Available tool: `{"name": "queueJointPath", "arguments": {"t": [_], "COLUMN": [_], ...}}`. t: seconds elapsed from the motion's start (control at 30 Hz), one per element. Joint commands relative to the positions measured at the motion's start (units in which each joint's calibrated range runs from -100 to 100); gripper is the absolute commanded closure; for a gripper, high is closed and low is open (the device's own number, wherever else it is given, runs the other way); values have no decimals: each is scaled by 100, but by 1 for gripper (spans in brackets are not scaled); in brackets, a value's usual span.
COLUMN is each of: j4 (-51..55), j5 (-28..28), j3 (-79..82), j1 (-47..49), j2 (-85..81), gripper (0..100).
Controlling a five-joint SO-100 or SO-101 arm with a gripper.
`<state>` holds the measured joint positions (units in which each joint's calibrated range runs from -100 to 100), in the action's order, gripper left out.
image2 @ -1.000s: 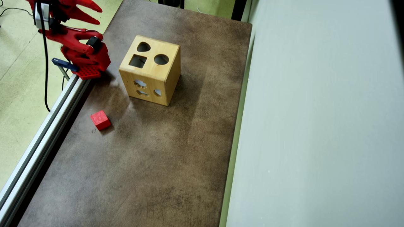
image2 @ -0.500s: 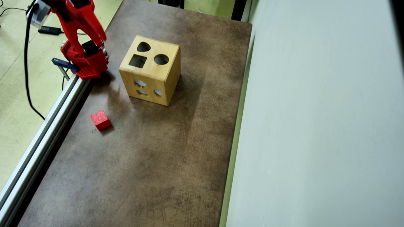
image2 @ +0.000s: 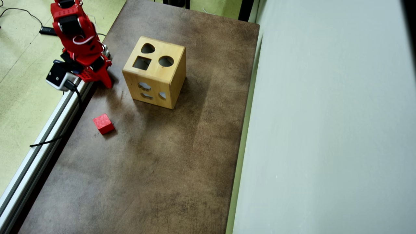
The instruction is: Pick and place the red cube on the square hole
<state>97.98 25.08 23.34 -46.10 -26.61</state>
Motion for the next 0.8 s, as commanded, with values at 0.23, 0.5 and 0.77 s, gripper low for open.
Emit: {"name": "queueJointPath", "arguments": {"t": [0.23,0.5,0.77], "j4": [-627,-699,-618], "j5": [98,103,107], "j3": [36,466,457], "j1": [-531,-642,-657], "j2": [7,551,568], "gripper": [78,78,78]}}
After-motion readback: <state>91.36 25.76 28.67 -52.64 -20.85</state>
